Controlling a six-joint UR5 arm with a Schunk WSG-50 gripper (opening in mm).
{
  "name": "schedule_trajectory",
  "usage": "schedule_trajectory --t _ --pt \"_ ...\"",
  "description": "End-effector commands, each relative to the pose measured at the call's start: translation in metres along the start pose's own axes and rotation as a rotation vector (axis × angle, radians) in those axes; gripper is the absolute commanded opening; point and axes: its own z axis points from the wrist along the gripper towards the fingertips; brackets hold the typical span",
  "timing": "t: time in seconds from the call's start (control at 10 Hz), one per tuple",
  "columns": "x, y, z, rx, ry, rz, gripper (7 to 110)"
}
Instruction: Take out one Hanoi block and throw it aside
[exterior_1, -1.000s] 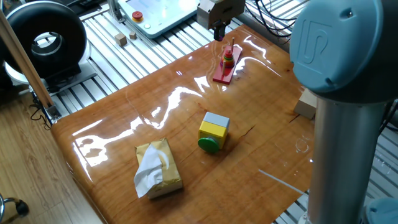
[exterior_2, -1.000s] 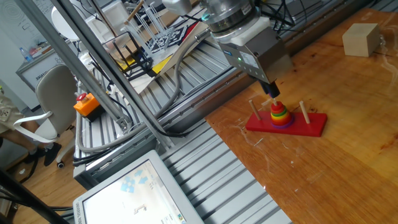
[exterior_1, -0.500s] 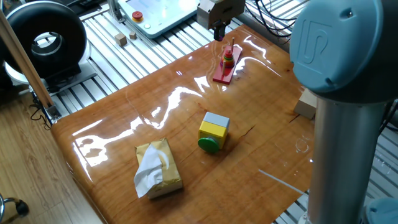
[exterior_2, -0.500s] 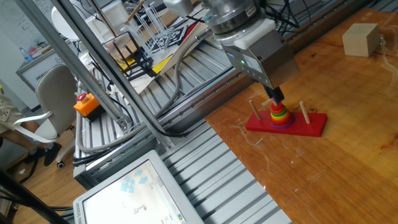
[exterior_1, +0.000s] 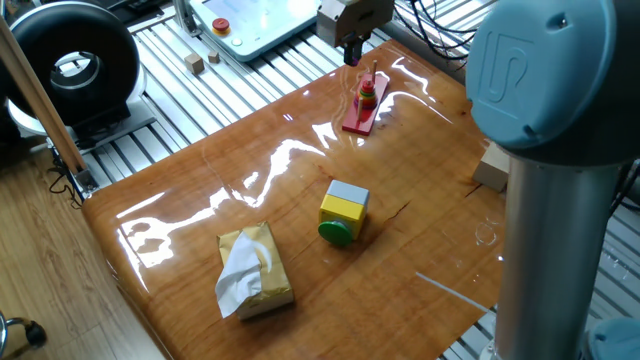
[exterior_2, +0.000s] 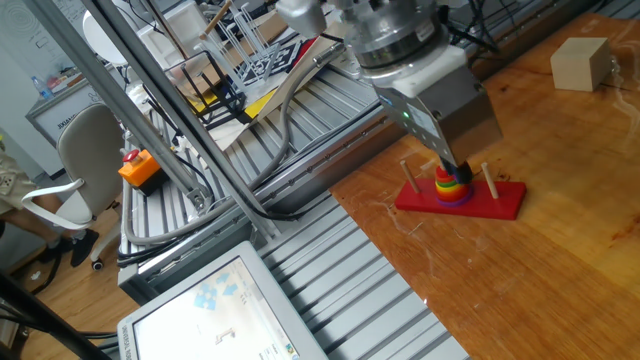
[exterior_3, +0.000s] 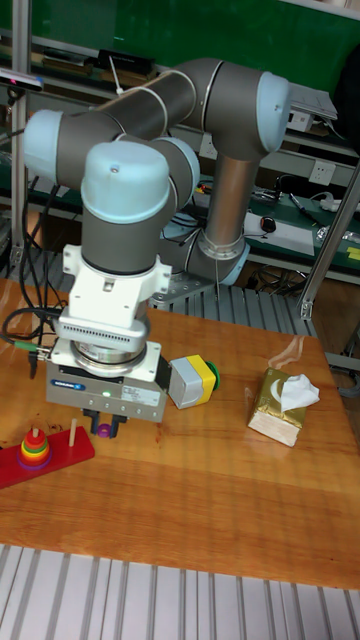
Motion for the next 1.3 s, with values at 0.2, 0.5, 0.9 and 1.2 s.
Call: schedule_trajectory --t 0.2,0.5,0.9,1.2 --pt "-0.002 0.031 -0.001 -0.018 -0.021 0.040 7" --pt "-0.003 0.046 0.002 -0.020 -0.039 0.052 7" --pt "-0.002 0.062 0.018 -0.024 -0.074 0.070 7" --pt "-0.005 0.062 0.025 -0.021 -0.076 0.069 7"
